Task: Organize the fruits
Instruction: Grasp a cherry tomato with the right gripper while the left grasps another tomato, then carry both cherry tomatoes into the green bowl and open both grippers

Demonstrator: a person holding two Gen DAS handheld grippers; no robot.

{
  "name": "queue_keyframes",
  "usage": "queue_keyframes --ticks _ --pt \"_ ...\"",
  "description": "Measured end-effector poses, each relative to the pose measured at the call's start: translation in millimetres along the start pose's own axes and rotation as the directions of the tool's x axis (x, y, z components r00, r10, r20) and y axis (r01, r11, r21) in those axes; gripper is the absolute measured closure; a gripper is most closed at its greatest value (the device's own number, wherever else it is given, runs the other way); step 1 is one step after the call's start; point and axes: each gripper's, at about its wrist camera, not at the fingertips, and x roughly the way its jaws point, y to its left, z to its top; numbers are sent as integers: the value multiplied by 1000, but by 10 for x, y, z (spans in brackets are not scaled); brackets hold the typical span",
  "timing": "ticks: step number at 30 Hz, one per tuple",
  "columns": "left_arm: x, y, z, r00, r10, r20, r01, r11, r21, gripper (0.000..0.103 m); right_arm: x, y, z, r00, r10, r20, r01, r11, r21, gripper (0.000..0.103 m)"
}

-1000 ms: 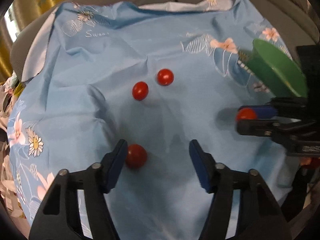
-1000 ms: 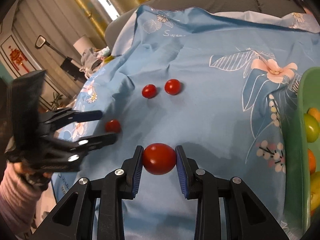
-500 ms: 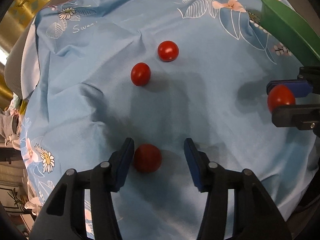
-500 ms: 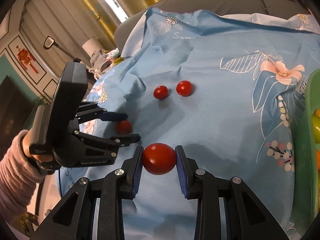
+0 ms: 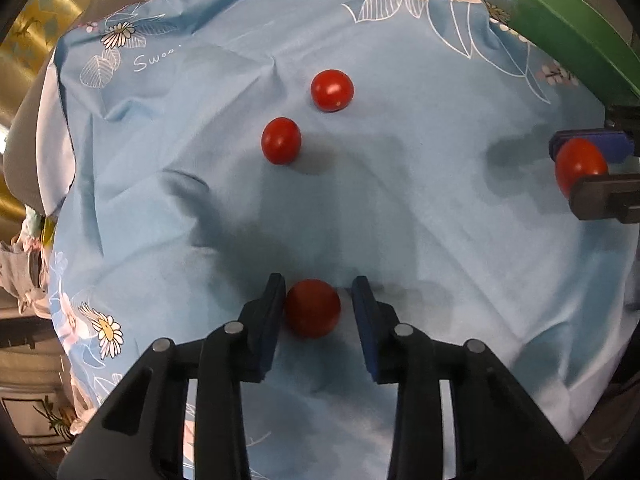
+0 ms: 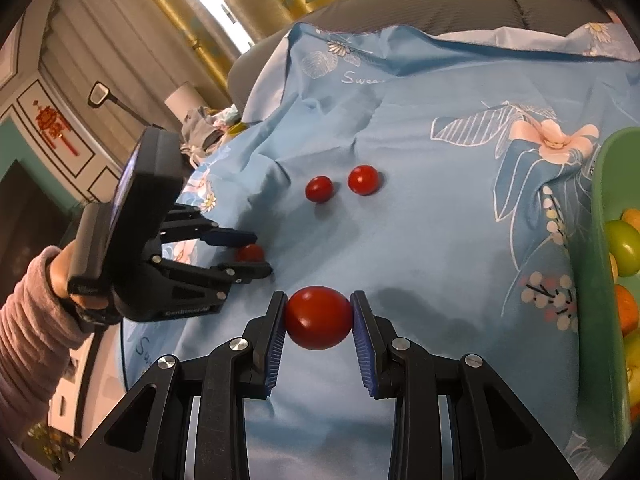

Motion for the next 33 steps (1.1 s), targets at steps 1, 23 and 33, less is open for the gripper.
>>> queue_keyframes --ticks 1,23,33 --pt "1 -6 -6 1000 3 6 -3 1000 3 69 -1 3 0 1000 0 0 0 1000 -2 69" --pt "-511 -266 -173 943 -187 275 263 926 -272 77 -244 43 -44 998 -43 41 42 999 10 69" --pt "-855 -515 -64 909 -206 363 306 920 -245 77 -609 40 -108 991 -61 115 59 998 19 69"
